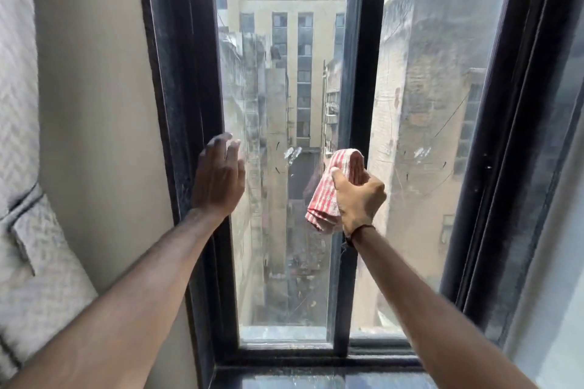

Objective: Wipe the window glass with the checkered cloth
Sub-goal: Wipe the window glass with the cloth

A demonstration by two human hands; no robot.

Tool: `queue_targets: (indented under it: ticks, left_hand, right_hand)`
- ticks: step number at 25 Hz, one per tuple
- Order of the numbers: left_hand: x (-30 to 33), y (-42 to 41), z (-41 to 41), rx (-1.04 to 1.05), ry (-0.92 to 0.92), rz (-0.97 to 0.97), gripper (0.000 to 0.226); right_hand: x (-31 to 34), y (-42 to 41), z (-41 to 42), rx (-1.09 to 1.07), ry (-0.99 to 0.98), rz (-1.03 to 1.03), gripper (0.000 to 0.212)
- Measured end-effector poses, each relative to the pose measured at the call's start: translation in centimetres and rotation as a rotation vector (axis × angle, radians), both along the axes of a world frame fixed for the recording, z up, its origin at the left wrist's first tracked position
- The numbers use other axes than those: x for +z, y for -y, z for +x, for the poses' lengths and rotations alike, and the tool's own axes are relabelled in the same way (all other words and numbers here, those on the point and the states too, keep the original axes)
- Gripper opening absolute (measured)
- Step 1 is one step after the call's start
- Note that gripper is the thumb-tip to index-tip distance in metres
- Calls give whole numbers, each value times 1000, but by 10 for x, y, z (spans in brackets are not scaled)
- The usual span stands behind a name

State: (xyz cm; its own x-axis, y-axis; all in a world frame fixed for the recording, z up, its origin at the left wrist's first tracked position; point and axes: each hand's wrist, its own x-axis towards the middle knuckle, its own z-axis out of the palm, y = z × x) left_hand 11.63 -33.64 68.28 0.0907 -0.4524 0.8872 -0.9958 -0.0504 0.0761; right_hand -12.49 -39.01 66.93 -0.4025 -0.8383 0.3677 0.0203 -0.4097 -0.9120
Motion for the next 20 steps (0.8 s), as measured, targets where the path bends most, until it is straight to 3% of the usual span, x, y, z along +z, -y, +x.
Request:
queue_targets:
  ticks: [3,5,9,14,20]
  left_hand:
    - [16,24,25,53,74,-1,68]
    - [10,42,36,74,93,-3,73]
    - [-9,73,50,197,168,-174,76]
    - [-11,83,54,251,179,-251,78]
    - [-13,88,55,251,195,-300,78]
  right_hand:
    - [34,12,13,-240,-222,-255,19]
    - [33,25,24,-375,-324,-458,10]
    - [4,53,47,-487,-464,-663,28]
    - [-32,60,66,-385,-773,-576,91]
    - [-5,60,119,-467,-893,-597,86]
